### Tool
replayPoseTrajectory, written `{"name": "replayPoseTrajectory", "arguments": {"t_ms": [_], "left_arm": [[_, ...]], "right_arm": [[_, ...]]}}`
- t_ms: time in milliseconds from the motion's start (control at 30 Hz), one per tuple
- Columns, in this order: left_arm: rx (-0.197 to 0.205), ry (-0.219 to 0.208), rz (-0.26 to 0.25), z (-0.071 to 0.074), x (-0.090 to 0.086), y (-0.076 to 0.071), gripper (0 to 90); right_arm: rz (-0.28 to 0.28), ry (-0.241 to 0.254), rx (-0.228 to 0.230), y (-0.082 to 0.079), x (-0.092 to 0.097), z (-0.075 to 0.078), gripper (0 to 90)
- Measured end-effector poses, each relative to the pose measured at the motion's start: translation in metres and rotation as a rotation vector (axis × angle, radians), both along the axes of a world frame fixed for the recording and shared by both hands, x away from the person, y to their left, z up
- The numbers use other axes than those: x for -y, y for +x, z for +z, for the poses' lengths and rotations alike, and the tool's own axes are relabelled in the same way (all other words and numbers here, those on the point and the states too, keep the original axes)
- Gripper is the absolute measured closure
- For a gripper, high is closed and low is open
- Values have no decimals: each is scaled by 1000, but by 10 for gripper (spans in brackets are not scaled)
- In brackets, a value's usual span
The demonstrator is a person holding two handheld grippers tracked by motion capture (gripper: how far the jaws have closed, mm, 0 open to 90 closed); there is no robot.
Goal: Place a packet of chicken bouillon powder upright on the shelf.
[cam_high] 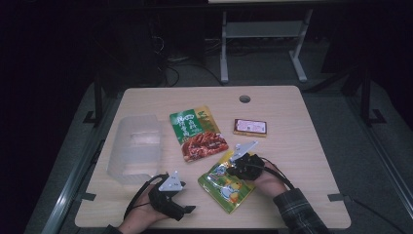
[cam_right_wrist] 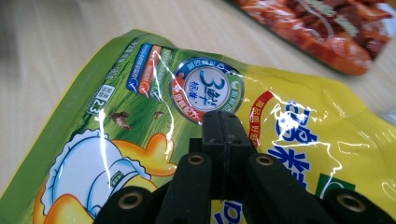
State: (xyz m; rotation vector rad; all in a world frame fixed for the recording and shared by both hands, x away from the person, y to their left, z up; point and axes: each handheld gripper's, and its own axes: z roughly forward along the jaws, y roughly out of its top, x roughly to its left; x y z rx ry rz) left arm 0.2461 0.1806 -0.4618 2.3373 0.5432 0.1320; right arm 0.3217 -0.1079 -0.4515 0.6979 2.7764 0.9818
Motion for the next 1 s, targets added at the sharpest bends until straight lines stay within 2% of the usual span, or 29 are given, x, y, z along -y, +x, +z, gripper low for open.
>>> {"name": "replayPoseTrajectory", "arguments": {"t_ms": [133,233,267,367,400,533,633,667,700,800,833,867,967,1000], "left_arm": [[1,0,-1,0,0,0,138],[0,1,-1,0,0,0,138],[1,1,-1,0,0,0,138],[0,-6,3,0,1,0,138],[2,-7,2,0,1,0,138],[3,-8,4,0,1,0,138],[6,-8,6,2,0,-1,138],[11,-9,3,2,-1,0,138],[11,-12,3,2,-1,-1,138],[13,-23,11,3,-2,-1,138],[9,-24,13,3,-2,-1,138],[11,-26,12,3,-2,-1,138],[11,-31,10,4,-1,-1,138],[7,-37,13,4,-1,-1,138]], "right_arm": [[36,-17,-4,-7,-5,1,900],[49,-14,3,-10,-7,1,900],[58,-11,-11,-13,-8,1,900],[83,-10,-4,-17,-11,1,900],[85,-4,-16,-19,-13,1,900],[136,-12,-2,-24,-19,1,900],[140,-13,9,-27,-19,3,900],[131,-13,10,-26,-17,4,900],[82,-1,9,-25,-9,7,900],[0,4,17,-21,10,13,900],[0,4,17,-21,10,13,900],[-31,2,13,-19,17,14,900],[-118,-6,-4,-12,40,10,900],[-122,-9,-10,-11,41,7,900]]}}
